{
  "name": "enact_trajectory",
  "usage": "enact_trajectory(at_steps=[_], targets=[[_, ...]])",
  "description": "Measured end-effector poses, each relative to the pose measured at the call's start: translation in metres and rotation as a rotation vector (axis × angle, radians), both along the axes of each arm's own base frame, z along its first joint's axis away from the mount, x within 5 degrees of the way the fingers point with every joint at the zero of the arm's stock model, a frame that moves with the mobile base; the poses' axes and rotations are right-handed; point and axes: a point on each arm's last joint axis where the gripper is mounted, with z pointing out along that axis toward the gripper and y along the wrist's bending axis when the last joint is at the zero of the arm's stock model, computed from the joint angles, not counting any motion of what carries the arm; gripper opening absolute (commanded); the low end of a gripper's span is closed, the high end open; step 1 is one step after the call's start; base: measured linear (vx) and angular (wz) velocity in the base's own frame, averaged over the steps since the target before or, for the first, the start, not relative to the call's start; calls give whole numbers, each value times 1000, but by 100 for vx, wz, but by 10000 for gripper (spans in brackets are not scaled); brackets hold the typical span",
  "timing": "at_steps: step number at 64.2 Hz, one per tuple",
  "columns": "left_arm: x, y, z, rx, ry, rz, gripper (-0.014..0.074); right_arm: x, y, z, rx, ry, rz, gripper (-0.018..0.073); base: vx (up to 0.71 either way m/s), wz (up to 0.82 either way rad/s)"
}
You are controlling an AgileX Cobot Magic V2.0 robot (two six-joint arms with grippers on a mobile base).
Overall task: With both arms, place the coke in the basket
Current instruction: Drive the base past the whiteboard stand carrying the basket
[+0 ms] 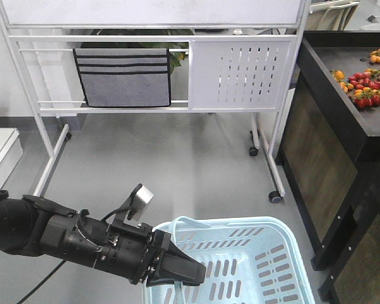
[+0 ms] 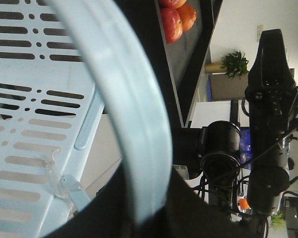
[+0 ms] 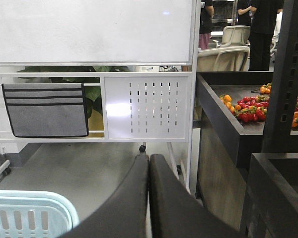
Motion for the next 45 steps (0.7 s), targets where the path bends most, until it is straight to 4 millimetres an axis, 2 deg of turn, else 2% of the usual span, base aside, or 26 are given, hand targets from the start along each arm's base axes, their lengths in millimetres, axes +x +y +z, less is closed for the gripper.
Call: enact_trajectory(at_steps=[45], targets=[[0, 0, 0, 0, 0, 0, -6, 0, 0, 0, 0, 0, 0, -10, 12, 2]])
